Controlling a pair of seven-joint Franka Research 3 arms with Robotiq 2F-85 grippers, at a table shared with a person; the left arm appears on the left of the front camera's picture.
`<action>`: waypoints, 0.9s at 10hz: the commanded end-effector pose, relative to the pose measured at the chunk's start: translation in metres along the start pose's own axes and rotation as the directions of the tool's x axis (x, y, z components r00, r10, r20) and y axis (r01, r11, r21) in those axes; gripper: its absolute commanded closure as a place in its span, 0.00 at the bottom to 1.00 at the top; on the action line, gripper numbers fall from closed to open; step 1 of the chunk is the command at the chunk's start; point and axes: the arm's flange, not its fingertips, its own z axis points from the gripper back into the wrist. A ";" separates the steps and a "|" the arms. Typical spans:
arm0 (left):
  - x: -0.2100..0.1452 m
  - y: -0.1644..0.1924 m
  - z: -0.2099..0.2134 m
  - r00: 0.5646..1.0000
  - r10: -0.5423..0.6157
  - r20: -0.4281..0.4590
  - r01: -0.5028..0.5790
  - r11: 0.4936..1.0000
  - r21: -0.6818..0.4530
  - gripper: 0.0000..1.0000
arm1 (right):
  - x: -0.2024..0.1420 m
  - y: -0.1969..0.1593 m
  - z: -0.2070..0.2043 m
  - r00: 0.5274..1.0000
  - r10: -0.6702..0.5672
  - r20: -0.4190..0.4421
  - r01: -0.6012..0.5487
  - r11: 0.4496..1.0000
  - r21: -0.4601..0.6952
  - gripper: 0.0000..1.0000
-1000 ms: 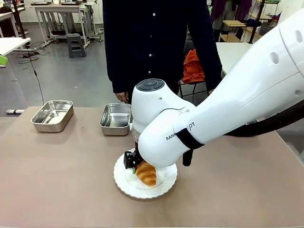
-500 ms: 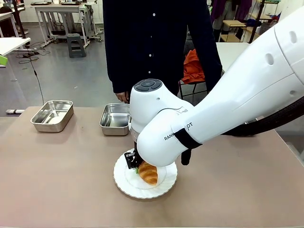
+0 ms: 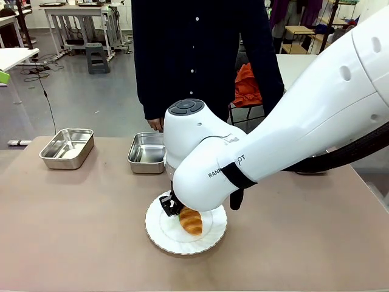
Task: Place the bread in the container.
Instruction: Place the Butter Roll into the Airtight Container indicated by the human.
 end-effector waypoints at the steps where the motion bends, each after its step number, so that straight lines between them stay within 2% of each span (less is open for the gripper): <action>1: 0.000 -0.001 0.001 1.000 -0.002 0.011 0.002 1.000 -0.001 0.00 | 0.000 -0.002 -0.002 1.000 -0.003 0.015 0.003 1.000 0.012 0.60; 2: 0.000 -0.001 0.001 1.000 -0.002 0.011 0.002 1.000 -0.001 0.00 | 0.000 0.000 0.000 1.000 0.000 0.000 0.000 1.000 0.000 0.59; 4: 0.000 -0.001 0.001 1.000 -0.002 0.011 0.002 1.000 -0.001 0.00 | 0.018 -0.046 0.084 0.992 -0.066 0.107 0.059 0.996 0.066 0.59; 7: 0.000 -0.001 0.001 1.000 -0.002 0.011 0.002 1.000 -0.001 0.00 | 0.038 -0.139 0.183 0.985 -0.130 0.110 0.119 0.988 0.102 0.59; 8: 0.000 -0.001 0.001 1.000 -0.002 0.011 0.002 1.000 -0.001 0.00 | 0.040 -0.171 0.208 0.985 -0.118 0.124 0.105 0.989 0.105 0.59; 9: 0.000 -0.001 0.001 1.000 -0.002 0.011 0.002 1.000 -0.001 0.00 | 0.043 -0.214 0.224 0.994 -0.034 0.101 0.020 0.991 0.134 0.59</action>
